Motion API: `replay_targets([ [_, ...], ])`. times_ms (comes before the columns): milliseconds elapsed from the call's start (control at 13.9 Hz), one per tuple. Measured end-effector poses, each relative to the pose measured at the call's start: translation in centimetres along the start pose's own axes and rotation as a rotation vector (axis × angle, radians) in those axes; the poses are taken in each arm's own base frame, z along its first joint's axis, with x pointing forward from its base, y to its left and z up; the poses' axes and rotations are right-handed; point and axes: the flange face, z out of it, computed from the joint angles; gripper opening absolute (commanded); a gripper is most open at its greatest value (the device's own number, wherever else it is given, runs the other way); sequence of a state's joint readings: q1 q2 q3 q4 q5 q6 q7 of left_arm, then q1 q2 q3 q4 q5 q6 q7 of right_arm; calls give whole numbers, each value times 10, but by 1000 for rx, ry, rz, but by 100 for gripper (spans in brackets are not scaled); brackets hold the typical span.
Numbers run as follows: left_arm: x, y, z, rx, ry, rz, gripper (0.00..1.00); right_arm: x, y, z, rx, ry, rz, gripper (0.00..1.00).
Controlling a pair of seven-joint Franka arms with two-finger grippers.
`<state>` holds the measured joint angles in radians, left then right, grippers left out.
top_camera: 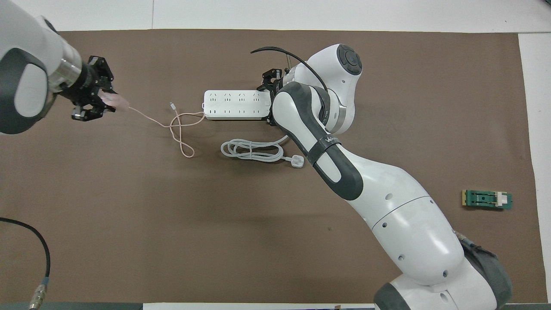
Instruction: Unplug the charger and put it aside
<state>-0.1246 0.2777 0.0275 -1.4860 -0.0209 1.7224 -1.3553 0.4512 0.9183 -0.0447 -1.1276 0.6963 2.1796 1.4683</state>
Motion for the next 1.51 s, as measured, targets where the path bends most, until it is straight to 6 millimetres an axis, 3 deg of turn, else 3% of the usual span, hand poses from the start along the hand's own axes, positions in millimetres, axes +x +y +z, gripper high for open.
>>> replay_targets([
  [72, 29, -15, -8, 17, -8, 44, 0, 0, 0, 0, 0, 0, 0, 100],
  [288, 122, -63, -23, 35, -35, 156, 0, 0, 0, 0, 4, 2, -2, 100],
  [432, 155, -84, -18, 37, -51, 191, 0, -2, -1, -5, 3, 2, -6, 100],
  [504, 158, -88, -11, 36, -56, 203, 0, -5, -3, -14, 1, -1, -9, 100],
  [647, 147, -85, 6, 10, -49, 224, 0, -11, -6, -43, -3, -13, -15, 100],
  [719, 136, -82, 17, -3, -41, 240, 99, -13, -7, -62, -11, -20, -18, 100],
  [791, 117, -82, 33, -6, -38, 266, 100, -19, -7, -97, -26, -22, -28, 100],
  [1079, 108, -87, 24, -17, -31, 348, 100, -28, 5, -191, -81, 67, -99, 100],
  [1223, 102, -84, 11, -36, -17, 412, 100, -31, 15, -237, -107, 96, -170, 100],
  [1511, 97, -85, -41, -52, 0, 670, 100, -24, 36, -309, -156, 179, -362, 100],
])
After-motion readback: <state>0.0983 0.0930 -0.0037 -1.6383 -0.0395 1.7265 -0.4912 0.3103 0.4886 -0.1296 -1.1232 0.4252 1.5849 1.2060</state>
